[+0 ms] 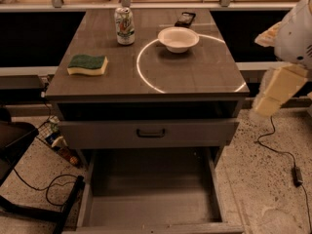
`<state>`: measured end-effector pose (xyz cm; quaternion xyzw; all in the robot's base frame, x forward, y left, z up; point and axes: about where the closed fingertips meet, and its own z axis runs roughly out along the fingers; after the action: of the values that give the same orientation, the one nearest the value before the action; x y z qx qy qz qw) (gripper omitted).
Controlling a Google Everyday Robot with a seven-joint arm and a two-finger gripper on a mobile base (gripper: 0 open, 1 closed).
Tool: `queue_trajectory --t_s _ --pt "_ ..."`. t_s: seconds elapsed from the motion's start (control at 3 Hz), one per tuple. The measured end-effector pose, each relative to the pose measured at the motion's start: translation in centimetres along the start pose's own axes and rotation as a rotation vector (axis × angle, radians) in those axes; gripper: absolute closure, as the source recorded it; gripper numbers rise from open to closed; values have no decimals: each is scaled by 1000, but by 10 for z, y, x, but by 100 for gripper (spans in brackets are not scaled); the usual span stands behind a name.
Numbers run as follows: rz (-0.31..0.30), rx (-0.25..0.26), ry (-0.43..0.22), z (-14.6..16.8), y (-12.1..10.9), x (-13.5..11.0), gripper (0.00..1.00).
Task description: Place sponge into middle drawer
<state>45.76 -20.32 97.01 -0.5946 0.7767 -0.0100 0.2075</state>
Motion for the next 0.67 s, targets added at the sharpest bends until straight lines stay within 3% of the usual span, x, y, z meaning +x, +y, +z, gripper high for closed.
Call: queue_trajectory --t_s 0.33,0.67 --pt "69 -23 -236 53 -27 -26 0" --pt "122 -35 -495 86 -47 -77 0"
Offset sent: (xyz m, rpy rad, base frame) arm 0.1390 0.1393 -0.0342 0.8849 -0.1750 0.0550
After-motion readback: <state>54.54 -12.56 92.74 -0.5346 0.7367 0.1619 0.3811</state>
